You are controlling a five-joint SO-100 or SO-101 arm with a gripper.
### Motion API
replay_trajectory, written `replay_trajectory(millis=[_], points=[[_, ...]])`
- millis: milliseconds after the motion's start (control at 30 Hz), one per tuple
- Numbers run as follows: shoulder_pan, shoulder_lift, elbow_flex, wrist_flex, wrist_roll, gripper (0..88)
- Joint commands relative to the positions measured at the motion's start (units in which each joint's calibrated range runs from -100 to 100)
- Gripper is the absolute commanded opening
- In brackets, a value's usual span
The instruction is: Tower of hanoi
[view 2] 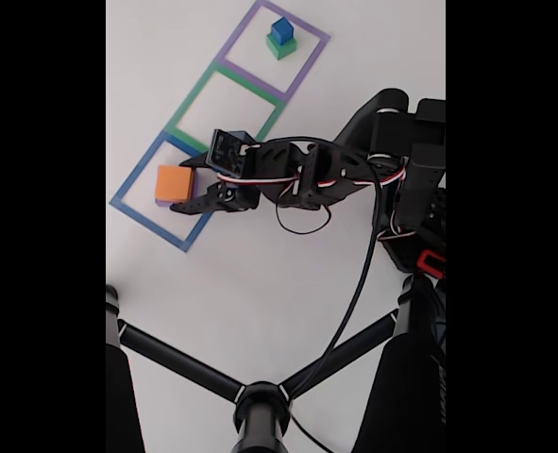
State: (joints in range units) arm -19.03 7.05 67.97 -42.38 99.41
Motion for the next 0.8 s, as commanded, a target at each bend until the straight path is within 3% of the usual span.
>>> replay_trajectory(millis=[0, 233, 333, 467, 767], points=[[0.1, -1.8, -1.8, -1.5, 0.6, 27.0], [-1.3, -12.5, -0.4, 0.4, 0.6, 28.0], [-1.2, -20.1, -1.0, 6.8, 0.6, 27.4], [1.3, -31.5, -2.2, 22.6, 0.6, 22.9], [8.8, -56.3, -7.2, 66.9, 0.6, 2.5]])
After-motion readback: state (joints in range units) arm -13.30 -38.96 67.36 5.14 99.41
